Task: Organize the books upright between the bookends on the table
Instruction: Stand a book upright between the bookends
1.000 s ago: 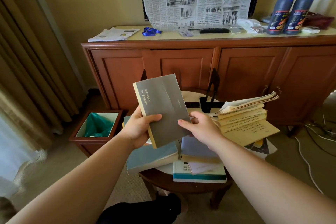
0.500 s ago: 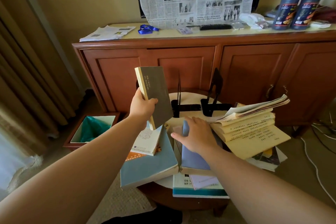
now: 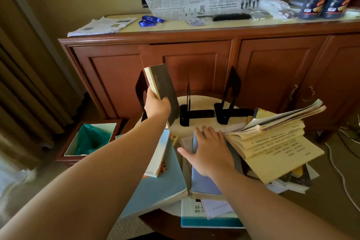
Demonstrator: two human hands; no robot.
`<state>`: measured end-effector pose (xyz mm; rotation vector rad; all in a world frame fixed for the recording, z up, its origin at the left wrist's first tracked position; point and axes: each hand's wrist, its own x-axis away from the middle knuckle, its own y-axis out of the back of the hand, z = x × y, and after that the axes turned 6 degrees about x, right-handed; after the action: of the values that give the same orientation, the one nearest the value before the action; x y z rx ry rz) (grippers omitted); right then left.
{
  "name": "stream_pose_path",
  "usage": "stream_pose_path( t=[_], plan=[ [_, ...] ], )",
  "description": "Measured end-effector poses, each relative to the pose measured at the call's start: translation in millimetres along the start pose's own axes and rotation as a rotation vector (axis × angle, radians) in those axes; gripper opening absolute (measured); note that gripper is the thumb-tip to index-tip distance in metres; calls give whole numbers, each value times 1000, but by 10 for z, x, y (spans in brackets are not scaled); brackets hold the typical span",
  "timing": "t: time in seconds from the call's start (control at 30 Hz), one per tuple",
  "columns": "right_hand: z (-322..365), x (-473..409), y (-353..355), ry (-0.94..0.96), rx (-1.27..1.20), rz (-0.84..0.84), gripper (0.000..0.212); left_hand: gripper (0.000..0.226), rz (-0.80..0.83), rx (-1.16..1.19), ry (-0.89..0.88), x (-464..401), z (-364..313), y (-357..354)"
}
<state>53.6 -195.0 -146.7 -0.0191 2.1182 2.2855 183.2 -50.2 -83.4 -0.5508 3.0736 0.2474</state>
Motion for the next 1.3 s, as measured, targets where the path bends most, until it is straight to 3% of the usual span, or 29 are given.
stream_pose_path(
  t=[0.33,0.5,0.6,0.83,0.93,1.3],
  plan=[
    [-3,-6,-16,1,-36,-13,104,65,57,-10,-142,-165,173,-432],
    [-3,-20,-36,-1,-42,-22,104,64,89,22,-124,-271,242,-632],
    [-11,-20,-26,5,-49,-24,102,61,192,35,-98,-299,364,-666],
    [-8,-13,-9,13,-67,-8,98,66,462,-155,-33,-328,393,-516],
    [1,-8,6,10,-66,-3,99,85,536,-302,-102,-272,327,-499],
    [-1,-16,-25,4,-43,-28,99,100,592,-424,-182,-281,333,-379]
  ],
)
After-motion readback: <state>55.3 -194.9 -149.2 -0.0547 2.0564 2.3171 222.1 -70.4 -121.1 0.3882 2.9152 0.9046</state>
